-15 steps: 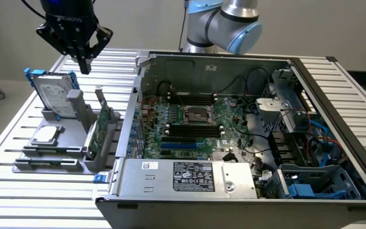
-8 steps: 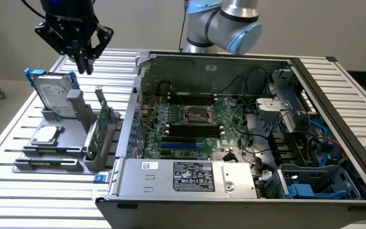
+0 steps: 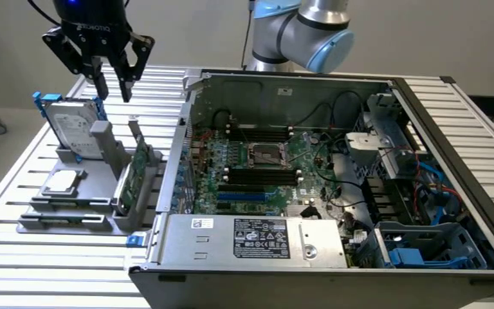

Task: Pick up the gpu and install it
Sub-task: 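Pick up the gpu and move the gpu toward the slot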

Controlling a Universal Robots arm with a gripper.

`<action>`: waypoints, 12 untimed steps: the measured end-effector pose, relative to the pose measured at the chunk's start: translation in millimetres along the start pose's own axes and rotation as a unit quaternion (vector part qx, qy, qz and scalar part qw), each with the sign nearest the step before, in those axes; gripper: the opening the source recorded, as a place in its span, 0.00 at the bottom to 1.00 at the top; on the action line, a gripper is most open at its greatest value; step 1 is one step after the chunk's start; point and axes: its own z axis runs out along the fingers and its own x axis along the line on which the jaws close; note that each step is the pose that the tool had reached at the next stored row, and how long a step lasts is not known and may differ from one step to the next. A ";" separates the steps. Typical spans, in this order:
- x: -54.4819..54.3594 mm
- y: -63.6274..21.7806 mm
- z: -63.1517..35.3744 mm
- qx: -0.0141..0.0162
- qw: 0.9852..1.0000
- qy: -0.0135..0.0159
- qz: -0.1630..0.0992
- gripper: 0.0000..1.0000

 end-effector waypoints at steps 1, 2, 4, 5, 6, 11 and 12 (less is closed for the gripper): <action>1.2 -0.2 1.8 0.000 1.000 0.000 0.000 0.42; 2.2 -0.5 3.5 0.001 1.000 0.000 0.000 0.42; 4.4 -1.4 7.3 0.001 1.000 0.000 0.000 0.42; 5.6 -1.8 9.2 0.001 1.000 0.000 0.000 0.42; 6.5 -2.3 11.2 0.001 1.000 0.000 0.000 0.42; 7.2 -7.8 20.1 0.001 1.000 0.000 0.000 0.42; 7.0 -9.6 22.0 0.001 1.000 0.000 0.000 0.42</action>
